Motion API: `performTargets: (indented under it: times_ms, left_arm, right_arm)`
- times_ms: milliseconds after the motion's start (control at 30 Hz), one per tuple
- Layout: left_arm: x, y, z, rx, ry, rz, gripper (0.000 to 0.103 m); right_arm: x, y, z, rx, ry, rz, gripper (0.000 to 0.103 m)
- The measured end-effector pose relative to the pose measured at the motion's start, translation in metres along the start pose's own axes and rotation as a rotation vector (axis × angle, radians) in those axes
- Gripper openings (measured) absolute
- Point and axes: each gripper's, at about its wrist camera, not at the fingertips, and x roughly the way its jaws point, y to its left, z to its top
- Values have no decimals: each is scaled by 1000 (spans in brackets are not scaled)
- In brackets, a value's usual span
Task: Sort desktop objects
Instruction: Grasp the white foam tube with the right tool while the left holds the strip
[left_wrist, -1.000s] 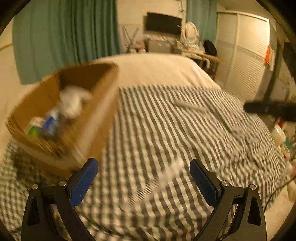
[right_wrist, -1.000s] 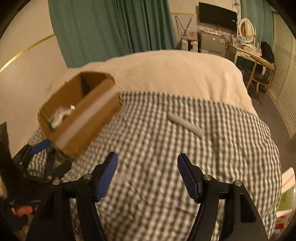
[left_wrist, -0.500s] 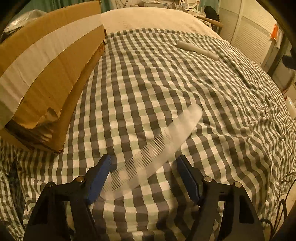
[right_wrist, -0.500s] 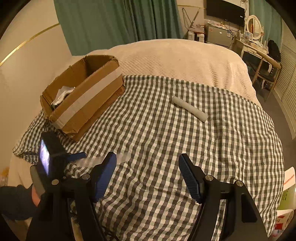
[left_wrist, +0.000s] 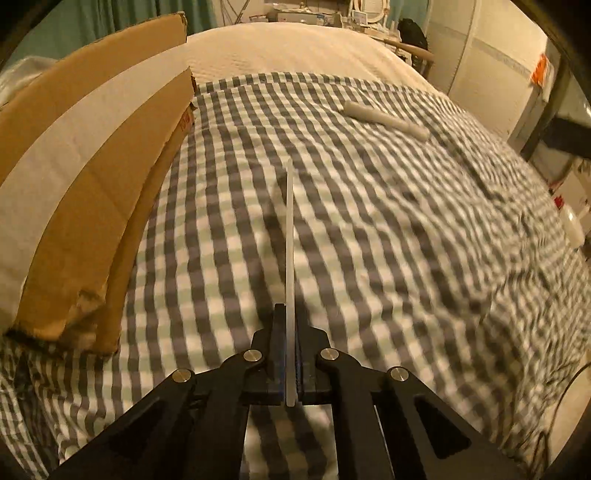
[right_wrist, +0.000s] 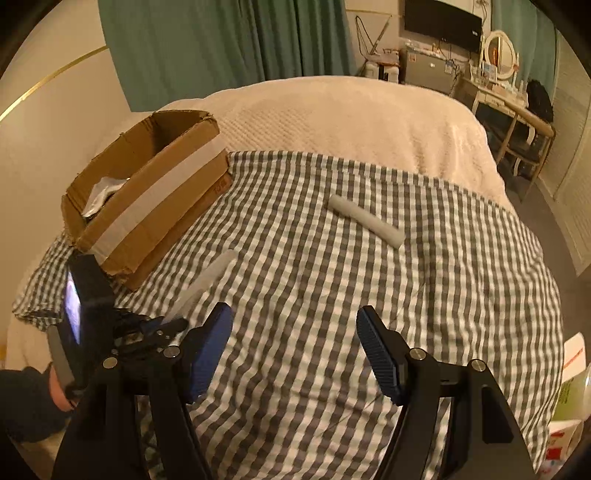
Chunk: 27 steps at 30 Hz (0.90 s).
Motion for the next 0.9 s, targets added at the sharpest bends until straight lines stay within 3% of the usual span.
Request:
performTargets:
  times_ms: [300,700,900]
  left_arm:
    - [15,-1,55,-40,-33,-62,4]
    - [52,-2,86,-52,-4,-94,4]
    - [54,-1,86,-67,14,-106,4]
  right_arm:
    - [52,-34,36,-143,-35,-28,69]
    - [144,-77,62,-135,83,-83,69]
    - [172,-96,72,-40,103,-126,69]
